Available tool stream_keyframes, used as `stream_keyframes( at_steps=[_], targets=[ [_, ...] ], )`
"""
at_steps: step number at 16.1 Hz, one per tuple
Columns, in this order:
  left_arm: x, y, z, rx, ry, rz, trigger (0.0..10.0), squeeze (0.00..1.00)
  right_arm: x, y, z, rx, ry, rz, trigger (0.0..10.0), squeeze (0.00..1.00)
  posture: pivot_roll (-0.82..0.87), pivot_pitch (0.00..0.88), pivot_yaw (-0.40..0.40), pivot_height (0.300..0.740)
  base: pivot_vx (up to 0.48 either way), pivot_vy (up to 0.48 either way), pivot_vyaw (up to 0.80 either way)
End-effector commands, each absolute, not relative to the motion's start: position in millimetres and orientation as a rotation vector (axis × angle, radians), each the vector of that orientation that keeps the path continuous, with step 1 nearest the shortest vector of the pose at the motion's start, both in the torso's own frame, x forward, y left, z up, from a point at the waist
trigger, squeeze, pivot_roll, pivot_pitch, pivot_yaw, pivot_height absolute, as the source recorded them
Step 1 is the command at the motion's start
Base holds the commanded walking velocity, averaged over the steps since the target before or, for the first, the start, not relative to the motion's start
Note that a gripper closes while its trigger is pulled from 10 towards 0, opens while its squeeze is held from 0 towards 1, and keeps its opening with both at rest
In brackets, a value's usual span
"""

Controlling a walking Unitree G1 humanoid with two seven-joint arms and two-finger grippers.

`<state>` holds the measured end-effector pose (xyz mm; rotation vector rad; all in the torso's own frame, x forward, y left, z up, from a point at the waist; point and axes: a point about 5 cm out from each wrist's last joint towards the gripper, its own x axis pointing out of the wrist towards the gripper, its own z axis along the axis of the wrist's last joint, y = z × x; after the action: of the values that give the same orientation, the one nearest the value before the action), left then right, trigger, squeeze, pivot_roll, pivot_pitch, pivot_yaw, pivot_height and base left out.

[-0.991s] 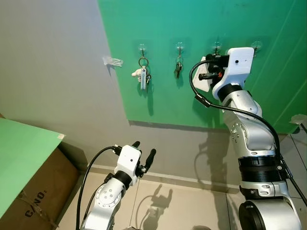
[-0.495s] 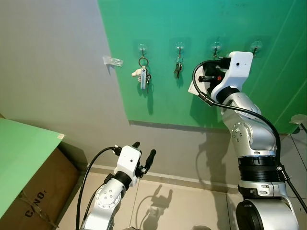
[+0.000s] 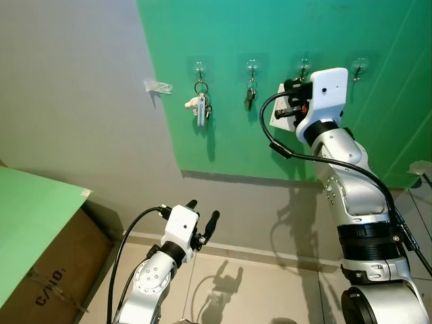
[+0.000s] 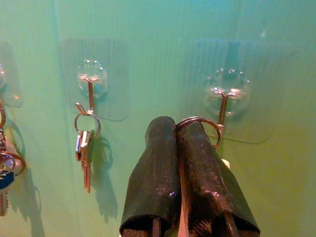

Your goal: Hang keys on a hook

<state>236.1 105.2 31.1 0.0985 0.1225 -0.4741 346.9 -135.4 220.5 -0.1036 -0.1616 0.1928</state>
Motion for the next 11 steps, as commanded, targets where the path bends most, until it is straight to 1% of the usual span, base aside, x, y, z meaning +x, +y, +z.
stream_keyframes(
  at_steps=[1,11],
  targets=[
    [235.4,105.6,29.2,0.108,0.137,-0.479,10.0,0.0,344.5,-133.9,224.3,-0.121,-0.195,0.194,10.0,0.0,-0.23,0.0,0.096,0.74,0.0,0.0,0.0],
    [234.8,105.3,28.9,0.108,0.138,-0.48,10.0,0.0,346.7,-137.4,225.6,-0.121,-0.197,0.156,10.0,0.0,-0.23,0.0,0.097,0.74,0.0,0.0,0.0]
  ],
)
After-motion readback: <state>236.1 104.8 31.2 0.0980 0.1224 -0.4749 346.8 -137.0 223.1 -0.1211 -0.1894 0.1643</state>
